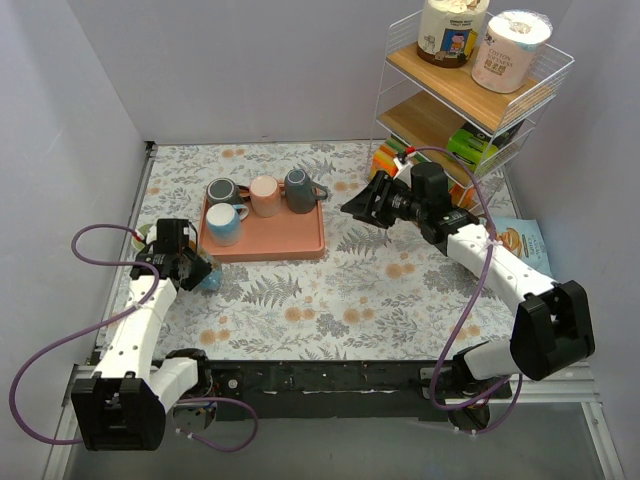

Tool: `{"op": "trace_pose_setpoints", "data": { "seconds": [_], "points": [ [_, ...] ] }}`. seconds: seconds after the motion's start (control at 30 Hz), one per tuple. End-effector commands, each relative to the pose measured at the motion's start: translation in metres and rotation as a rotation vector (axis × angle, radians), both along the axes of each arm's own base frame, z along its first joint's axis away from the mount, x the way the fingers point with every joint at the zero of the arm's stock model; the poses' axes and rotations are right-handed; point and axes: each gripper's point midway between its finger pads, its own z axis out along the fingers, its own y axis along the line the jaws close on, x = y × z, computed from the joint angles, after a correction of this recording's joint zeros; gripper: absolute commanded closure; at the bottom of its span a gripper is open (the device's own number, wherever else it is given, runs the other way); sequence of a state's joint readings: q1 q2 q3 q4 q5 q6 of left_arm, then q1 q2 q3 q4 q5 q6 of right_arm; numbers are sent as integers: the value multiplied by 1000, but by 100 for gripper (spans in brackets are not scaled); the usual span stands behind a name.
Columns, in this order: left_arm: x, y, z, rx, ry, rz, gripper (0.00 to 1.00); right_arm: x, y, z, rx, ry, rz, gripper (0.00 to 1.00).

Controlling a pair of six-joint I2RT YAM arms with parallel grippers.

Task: Turn the mug right side up

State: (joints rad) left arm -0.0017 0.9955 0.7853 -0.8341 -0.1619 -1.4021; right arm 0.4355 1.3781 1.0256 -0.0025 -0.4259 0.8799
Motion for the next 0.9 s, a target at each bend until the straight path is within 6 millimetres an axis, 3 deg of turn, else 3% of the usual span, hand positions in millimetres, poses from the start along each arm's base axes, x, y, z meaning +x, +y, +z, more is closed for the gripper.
{"op": "trace_pose_setpoints", "data": {
  "seconds": [0.0,0.17,0.3,0.57,0.7,0.87],
  "points": [
    [20,5,24,6,-133,44,100,-3,14,6,-8,-47,60,39],
    [14,19,4,75,-93,119,100,-2,17,2,-11,-36,62,40],
    [15,31,2,193,-117,164,100,-3,15,-1,-18,-33,51,40],
    [29,14,-7,218,-141,79,100,-5,13,-5,-19,-18,38,40],
    [25,14,-11,214,-129,100,100,-6,12,-6,-19,-20,37,40],
    [11,17,-20,220,-64,166,77,-9,14,-5,0,-20,57,40]
  ]
}}
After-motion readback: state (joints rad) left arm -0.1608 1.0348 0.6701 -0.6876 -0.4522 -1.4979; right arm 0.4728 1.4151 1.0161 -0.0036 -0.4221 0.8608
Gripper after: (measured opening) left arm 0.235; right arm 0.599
